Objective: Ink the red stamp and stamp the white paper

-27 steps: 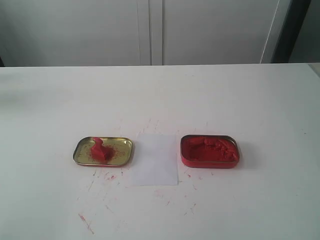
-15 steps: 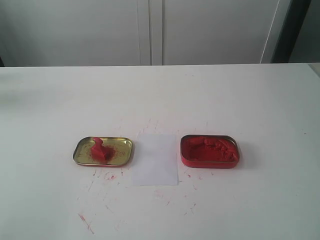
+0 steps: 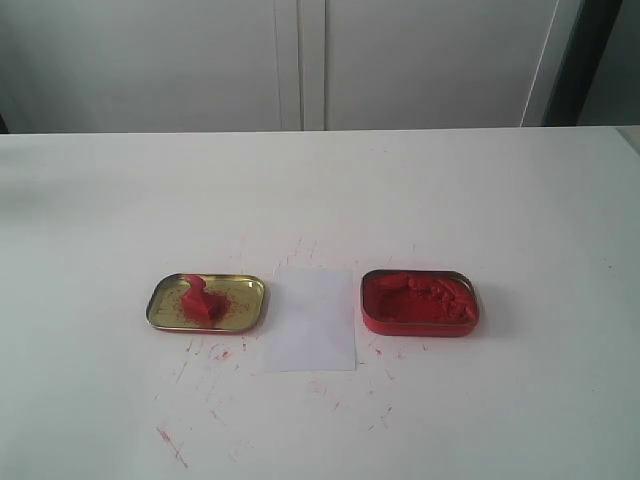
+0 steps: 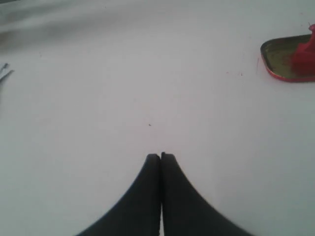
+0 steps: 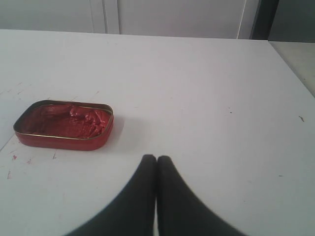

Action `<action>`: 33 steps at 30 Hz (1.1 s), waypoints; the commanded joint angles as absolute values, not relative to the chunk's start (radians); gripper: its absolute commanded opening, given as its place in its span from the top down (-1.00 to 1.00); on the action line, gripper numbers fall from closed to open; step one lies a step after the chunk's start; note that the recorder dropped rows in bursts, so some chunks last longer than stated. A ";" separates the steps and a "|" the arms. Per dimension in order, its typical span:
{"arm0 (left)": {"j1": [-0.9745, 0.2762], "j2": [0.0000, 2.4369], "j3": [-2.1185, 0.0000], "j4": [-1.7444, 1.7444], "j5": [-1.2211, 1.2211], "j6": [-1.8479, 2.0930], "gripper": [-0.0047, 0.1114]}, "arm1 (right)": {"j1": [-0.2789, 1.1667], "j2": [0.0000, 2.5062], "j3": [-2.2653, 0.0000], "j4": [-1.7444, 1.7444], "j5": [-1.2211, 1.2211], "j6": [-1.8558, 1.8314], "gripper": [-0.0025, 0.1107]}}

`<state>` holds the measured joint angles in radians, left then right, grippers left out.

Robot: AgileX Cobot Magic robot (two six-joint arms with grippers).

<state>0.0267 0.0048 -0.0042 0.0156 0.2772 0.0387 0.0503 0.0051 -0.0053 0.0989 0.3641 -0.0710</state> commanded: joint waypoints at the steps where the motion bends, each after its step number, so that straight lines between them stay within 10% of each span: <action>1: 0.030 0.000 0.000 0.017 0.178 0.045 0.92 | 0.051 0.000 0.000 0.097 0.352 -0.074 0.96; 33: 0.030 0.000 0.000 0.017 -0.219 0.112 0.92 | 0.051 0.000 0.000 0.098 0.351 -0.074 0.96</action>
